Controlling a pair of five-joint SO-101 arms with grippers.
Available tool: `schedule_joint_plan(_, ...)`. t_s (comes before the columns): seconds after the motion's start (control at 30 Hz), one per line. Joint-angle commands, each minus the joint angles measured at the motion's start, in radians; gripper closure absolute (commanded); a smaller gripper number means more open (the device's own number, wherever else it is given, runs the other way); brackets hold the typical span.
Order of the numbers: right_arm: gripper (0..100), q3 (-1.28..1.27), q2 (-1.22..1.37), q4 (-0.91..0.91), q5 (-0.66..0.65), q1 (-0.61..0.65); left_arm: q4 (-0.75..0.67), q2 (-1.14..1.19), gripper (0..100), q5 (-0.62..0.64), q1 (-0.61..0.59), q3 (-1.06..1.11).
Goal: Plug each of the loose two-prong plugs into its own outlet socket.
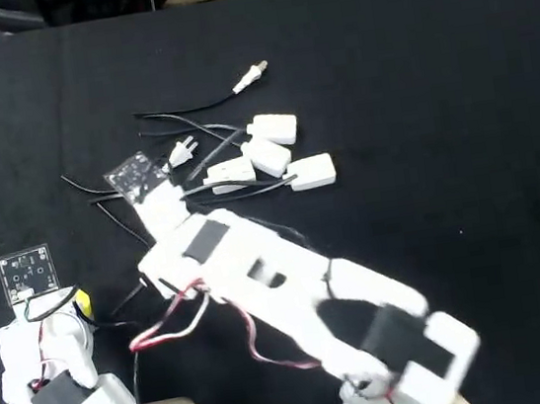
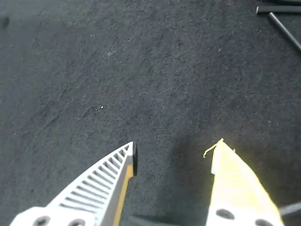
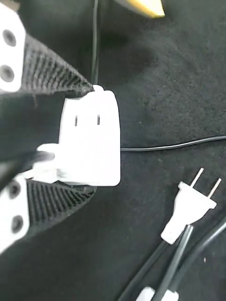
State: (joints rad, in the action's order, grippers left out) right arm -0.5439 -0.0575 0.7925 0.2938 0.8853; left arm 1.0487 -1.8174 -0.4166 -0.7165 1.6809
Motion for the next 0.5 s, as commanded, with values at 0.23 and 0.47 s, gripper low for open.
schedule_joint_plan(0.23,98.6,-0.102,-0.392,0.003,-0.081,-0.230,0.000,-0.005,73,0.009,0.001,-0.002)
schedule_joint_plan(0.47,98.6,-0.024,-0.417,0.002,-0.123,-0.457,-0.002,-0.005,73,0.009,0.001,-0.002)
